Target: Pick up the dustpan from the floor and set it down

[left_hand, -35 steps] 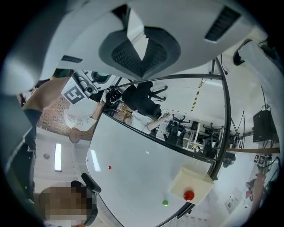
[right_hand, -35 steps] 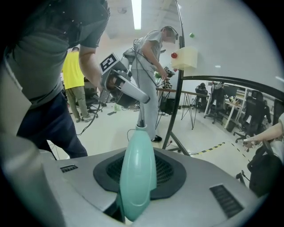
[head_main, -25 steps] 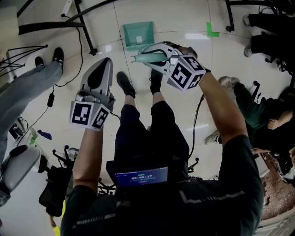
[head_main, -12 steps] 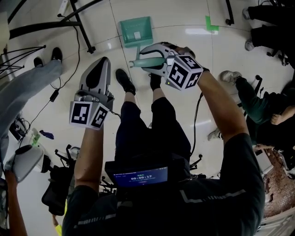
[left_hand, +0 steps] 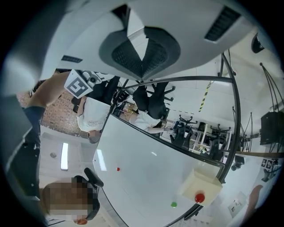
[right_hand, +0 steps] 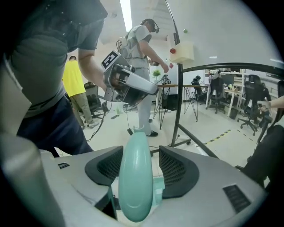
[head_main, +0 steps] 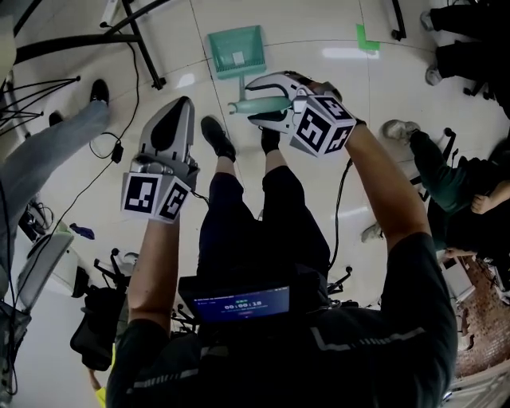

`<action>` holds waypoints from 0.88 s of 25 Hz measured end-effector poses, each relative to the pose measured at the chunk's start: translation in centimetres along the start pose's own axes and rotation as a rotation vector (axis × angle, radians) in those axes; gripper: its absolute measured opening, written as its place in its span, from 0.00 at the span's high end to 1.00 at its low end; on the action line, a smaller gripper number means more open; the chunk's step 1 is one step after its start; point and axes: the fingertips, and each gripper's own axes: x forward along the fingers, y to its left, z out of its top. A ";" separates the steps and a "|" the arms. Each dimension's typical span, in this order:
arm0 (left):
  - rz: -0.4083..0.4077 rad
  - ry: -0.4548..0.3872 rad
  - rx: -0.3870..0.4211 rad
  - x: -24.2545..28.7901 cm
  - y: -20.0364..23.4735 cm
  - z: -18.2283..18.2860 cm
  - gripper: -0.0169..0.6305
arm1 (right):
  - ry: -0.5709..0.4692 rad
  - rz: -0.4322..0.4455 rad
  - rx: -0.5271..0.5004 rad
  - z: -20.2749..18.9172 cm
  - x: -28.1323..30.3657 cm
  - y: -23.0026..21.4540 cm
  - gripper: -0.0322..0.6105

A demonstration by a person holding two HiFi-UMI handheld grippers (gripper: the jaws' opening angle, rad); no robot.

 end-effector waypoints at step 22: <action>-0.067 -0.198 0.163 -19.7 -15.4 28.4 0.94 | -0.350 -0.197 0.027 36.2 -26.0 6.1 0.52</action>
